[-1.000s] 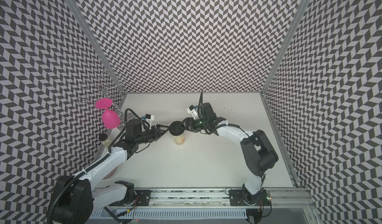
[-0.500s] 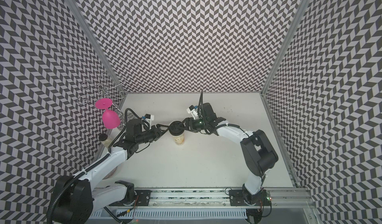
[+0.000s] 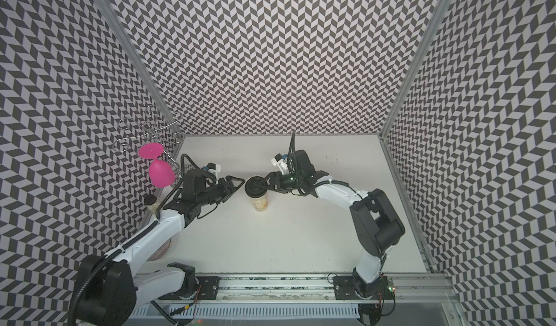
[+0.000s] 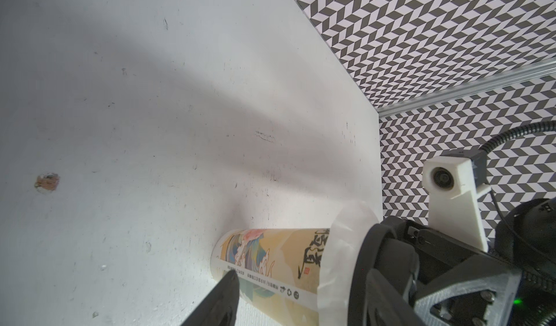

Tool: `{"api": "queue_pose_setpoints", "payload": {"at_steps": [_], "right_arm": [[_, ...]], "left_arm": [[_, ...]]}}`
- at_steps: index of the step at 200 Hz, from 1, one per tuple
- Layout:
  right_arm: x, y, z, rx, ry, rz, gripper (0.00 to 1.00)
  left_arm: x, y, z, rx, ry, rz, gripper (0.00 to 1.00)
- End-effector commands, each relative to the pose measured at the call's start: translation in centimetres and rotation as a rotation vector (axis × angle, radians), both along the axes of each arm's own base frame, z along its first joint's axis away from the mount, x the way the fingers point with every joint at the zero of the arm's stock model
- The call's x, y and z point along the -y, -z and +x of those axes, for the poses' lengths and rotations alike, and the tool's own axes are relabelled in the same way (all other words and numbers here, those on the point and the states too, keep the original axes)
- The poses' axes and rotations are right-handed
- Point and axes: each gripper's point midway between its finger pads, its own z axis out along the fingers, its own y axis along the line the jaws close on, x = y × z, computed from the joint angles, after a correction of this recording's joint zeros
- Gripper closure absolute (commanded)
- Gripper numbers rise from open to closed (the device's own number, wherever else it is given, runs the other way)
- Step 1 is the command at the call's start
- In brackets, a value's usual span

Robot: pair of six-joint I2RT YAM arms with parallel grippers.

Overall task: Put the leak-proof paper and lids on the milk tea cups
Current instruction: Secure the cup lid on the cup.

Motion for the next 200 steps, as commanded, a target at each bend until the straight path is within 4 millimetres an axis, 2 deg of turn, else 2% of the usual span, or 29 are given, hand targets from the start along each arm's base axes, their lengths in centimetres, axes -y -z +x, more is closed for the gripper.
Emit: {"api": "queue_pose_setpoints", "payload": {"at_steps": [1,25,79,144,200], "right_arm": [[1.5,6.2,-1.8,-0.150,0.018,-0.167,0.36],[1.4,6.2,-1.8,-0.151,0.015,-0.164,0.36],[1.4,6.1,-1.9,-0.148,0.012,-0.162,0.36],[1.5,6.4,-1.9,-0.152,0.010,-0.166,0.36],[1.4,6.4,-1.9,-0.154,0.009,-0.166,0.36]], "left_arm": [[0.5,-1.6,0.8,0.050,0.007,-0.047,0.31],[1.1,-1.7,0.8,0.055,0.032,-0.064,0.29],[1.5,0.8,0.1,-0.004,0.050,-0.082,0.29],[2.0,2.2,-0.6,-0.034,0.076,-0.083,0.30],[1.1,6.5,-2.3,-0.166,0.057,0.023,0.33]]}}
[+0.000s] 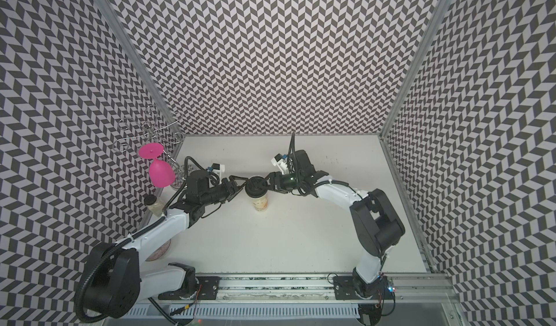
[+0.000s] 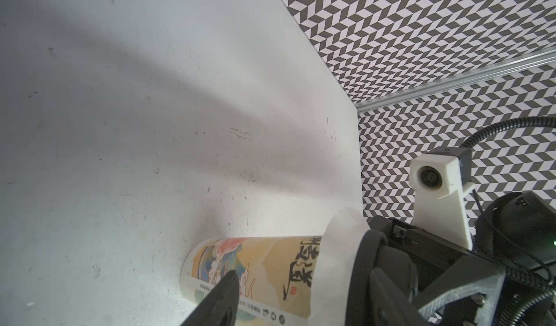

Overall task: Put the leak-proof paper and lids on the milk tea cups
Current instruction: Secure the cup lid on the cup.

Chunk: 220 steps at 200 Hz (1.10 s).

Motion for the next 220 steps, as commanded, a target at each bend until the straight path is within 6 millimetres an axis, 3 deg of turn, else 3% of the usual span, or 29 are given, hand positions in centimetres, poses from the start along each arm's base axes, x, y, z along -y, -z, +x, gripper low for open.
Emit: {"api": "queue_pose_setpoints", "payload": {"at_steps": [1,87,149,174,220], "right_arm": [[1.4,6.4,-1.8,-0.156,0.016,-0.166,0.36],[1.4,6.7,-1.8,-0.161,0.018,-0.170,0.36],[1.5,6.8,-1.9,-0.165,0.019,-0.173,0.36],[1.4,6.4,-1.7,-0.156,0.019,-0.168,0.36],[1.0,4.0,-0.8,-0.112,0.019,-0.137,0.34]], "left_arm": [[-0.5,5.9,-2.7,-0.187,0.011,0.109,0.33],[-1.5,10.7,-4.7,-0.318,0.003,0.209,0.33],[-2.0,11.2,-5.0,-0.327,-0.017,0.232,0.33],[-1.6,9.6,-4.0,-0.280,-0.019,0.213,0.32],[0.0,1.9,-0.3,-0.075,-0.004,0.127,0.28]]}}
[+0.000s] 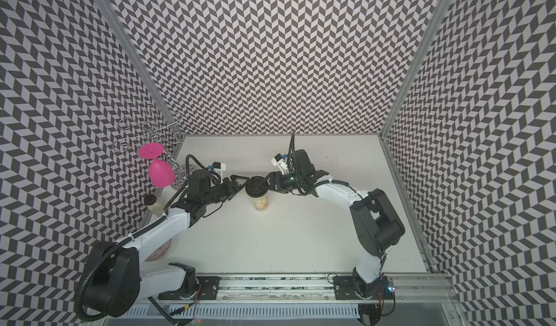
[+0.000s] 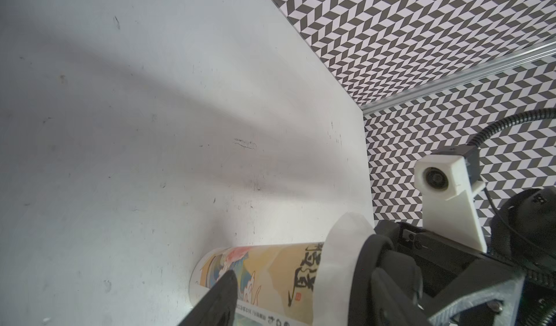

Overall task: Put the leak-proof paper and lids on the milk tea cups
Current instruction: Secure the cup lid on the cup.

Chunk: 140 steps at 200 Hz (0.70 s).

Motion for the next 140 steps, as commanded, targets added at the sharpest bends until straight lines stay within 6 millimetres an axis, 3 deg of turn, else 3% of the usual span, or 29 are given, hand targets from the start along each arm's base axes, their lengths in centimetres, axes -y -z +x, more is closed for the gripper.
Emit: {"api": "queue_pose_setpoints", "payload": {"at_steps": [1,33,73,103,127,134,140], "right_arm": [[0.9,4.1,-0.8,-0.101,0.018,-0.130,0.34],[0.7,2.1,-0.1,-0.068,0.023,-0.102,0.33],[0.8,-0.2,0.2,-0.030,0.027,-0.058,0.29],[1.1,-3.0,0.6,0.022,0.035,-0.008,0.17],[1.9,-6.2,1.5,0.090,0.056,0.016,0.09],[2.4,-7.3,1.8,0.109,0.067,0.023,0.06],[2.8,-8.2,2.0,0.130,0.081,0.028,0.04]], "left_arm": [[0.1,1.9,-0.9,-0.107,0.010,0.062,0.28],[0.6,-1.7,0.3,-0.031,0.013,0.034,0.26],[-0.4,-3.3,0.6,-0.002,-0.029,0.037,0.24],[-1.4,-5.1,1.1,0.044,-0.078,0.059,0.21],[-3.2,-7.1,1.6,0.105,-0.154,0.128,0.13],[-3.8,-7.8,1.7,0.131,-0.182,0.155,0.01],[-4.5,-8.5,1.8,0.158,-0.210,0.178,0.00]]}}
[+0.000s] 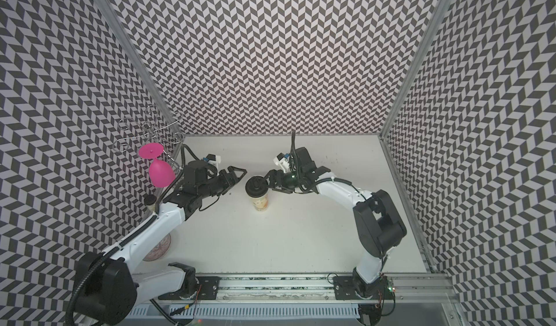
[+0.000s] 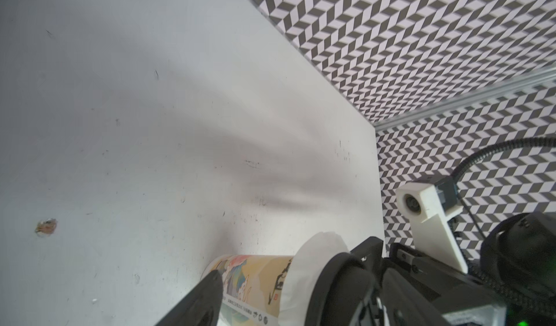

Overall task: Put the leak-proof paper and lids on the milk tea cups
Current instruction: Secure the cup lid on the cup, then reset both arms

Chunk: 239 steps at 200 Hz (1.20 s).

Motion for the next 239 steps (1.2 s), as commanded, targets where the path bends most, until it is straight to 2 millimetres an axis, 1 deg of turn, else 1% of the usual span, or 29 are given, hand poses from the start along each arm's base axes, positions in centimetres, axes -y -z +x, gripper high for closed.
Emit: {"api": "queue_pose_setpoints", "payload": {"at_steps": [1,19,35,53,66,80,85,87,89,97,99,102,113,117,127,144,152,159,176,182,192,199,207,209,213,224,231,234,239], "right_arm": [[1.3,-6.8,1.4,0.169,0.039,0.067,0.04],[3.2,-9.3,2.1,0.224,0.087,0.069,0.01],[6.1,-10.2,3.1,0.281,0.166,0.028,0.01],[11.8,-9.5,5.3,0.378,0.373,-0.095,0.03],[17.1,-8.1,6.9,0.462,0.578,-0.234,0.03],[22.8,-7.0,7.6,0.603,0.813,-0.406,0.04],[24.6,-6.7,7.5,0.665,0.892,-0.454,0.04],[25.1,-7.2,7.5,0.700,0.917,-0.459,0.04],[25.9,-6.4,7.2,0.709,0.940,-0.496,0.04],[28.4,-6.0,6.7,0.805,1.044,-0.570,0.04],[28.9,-6.3,6.6,0.835,1.071,-0.582,0.05],[29.8,-5.9,6.3,0.868,1.098,-0.614,0.05],[31.3,-5.3,5.1,1.029,1.129,-0.701,0.05],[31.9,-4.9,4.6,1.078,1.143,-0.735,0.02],[33.7,-3.5,3.8,1.108,1.203,-0.783,0.01],[35.9,0.2,4.5,1.006,1.220,-0.803,0.00],[36.3,1.9,4.8,0.968,1.201,-0.812,0.00],[36.7,2.5,4.8,0.977,1.224,-0.800,0.00],[36.4,1.3,5.2,1.074,1.244,-0.684,0.01],[35.8,1.7,5.8,1.072,1.188,-0.661,0.02],[35.4,3.2,6.7,1.029,1.131,-0.685,0.03],[34.9,3.5,6.4,1.061,1.114,-0.662,0.03],[34.5,2.8,5.8,1.130,1.113,-0.624,0.02],[34.6,3.2,5.2,1.127,1.116,-0.627,0.02],[34.7,3.1,4.7,1.140,1.132,-0.617,0.02],[34.9,3.5,5.0,1.110,1.131,-0.633,0.01],[34.9,4.3,5.3,1.071,1.109,-0.660,0.00],[34.7,3.5,6.0,1.084,1.109,-0.653,0.00],[34.6,3.6,6.1,1.079,1.097,-0.664,0.00]], "left_arm": [[-2.8,-3.5,0.7,0.113,-0.119,0.098,0.00],[-4.9,-5.1,0.5,0.187,-0.205,0.175,0.00],[-7.3,-5.9,0.4,0.263,-0.295,0.286,0.00],[-10.4,-5.6,-0.1,0.380,-0.395,0.473,0.00],[-12.3,-5.0,-0.7,0.491,-0.449,0.633,0.00],[-13.8,-4.0,-1.3,0.579,-0.495,0.757,0.00],[-14.2,-3.6,-1.3,0.597,-0.495,0.797,0.00],[-14.3,-3.3,-1.3,0.599,-0.496,0.807,0.00],[-14.5,-3.2,-1.3,0.600,-0.497,0.821,0.00],[-15.2,-2.2,-1.1,0.587,-0.506,0.851,0.00],[-15.4,-1.9,-1.0,0.582,-0.509,0.856,0.00],[-15.6,-1.5,-0.9,0.574,-0.510,0.864,0.00],[-16.3,-0.2,-0.5,0.554,-0.520,0.872,0.00],[-16.5,0.2,-0.4,0.552,-0.522,0.871,0.00],[-17.0,1.3,-0.1,0.551,-0.536,0.864,0.00],[-17.6,2.9,0.2,0.562,-0.562,0.843,0.00],[-17.8,3.6,0.3,0.567,-0.570,0.841,0.00],[-17.9,4.1,0.4,0.576,-0.577,0.837,0.00],[-17.5,4.6,0.7,0.629,-0.562,0.843,0.00],[-17.7,4.4,0.9,0.648,-0.576,0.851,0.00],[-17.6,4.3,1.5,0.666,-0.570,0.841,0.00],[-17.5,4.8,2.0,0.670,-0.538,0.823,0.00],[-17.5,5.4,2.2,0.667,-0.525,0.820,0.00],[-17.5,5.7,2.2,0.666,-0.525,0.820,0.00],[-17.5,6.0,2.0,0.674,-0.529,0.817,0.00],[-17.5,5.7,1.8,0.729,-0.545,0.814,0.00],[-17.6,6.1,2.2,0.701,-0.533,0.806,0.00],[-17.7,6.5,2.5,0.666,-0.523,0.805,0.00],[-18.0,7.3,3.0,0.606,-0.516,0.795,0.00]]}}
